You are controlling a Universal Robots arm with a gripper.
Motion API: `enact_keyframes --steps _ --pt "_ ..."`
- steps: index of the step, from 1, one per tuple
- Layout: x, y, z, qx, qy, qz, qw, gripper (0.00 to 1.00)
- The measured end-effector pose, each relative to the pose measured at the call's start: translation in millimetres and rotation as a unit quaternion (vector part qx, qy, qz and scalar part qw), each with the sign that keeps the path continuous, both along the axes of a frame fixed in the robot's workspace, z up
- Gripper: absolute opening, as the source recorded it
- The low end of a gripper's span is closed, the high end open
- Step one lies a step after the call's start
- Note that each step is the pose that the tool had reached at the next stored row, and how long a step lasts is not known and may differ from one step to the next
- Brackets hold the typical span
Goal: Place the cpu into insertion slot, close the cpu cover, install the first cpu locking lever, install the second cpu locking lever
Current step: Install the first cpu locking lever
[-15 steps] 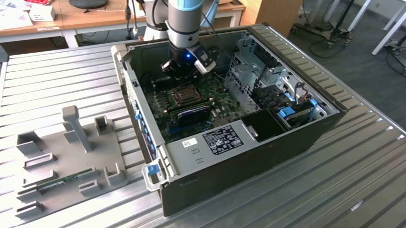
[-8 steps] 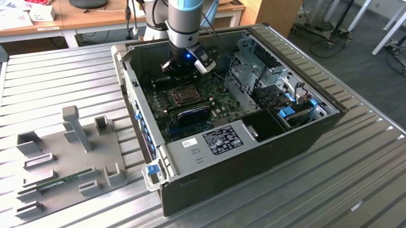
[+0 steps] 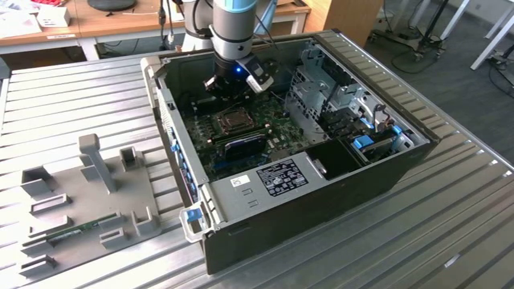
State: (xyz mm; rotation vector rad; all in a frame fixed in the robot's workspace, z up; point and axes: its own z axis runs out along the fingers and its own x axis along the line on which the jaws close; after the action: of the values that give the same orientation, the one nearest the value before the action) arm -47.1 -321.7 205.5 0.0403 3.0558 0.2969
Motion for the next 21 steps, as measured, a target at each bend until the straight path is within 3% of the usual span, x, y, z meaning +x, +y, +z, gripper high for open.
enact_keyframes --steps 21 --pt "-0.4 0.1 8.6 0.0000 -0.0022 0.000 1.00000 0.10"
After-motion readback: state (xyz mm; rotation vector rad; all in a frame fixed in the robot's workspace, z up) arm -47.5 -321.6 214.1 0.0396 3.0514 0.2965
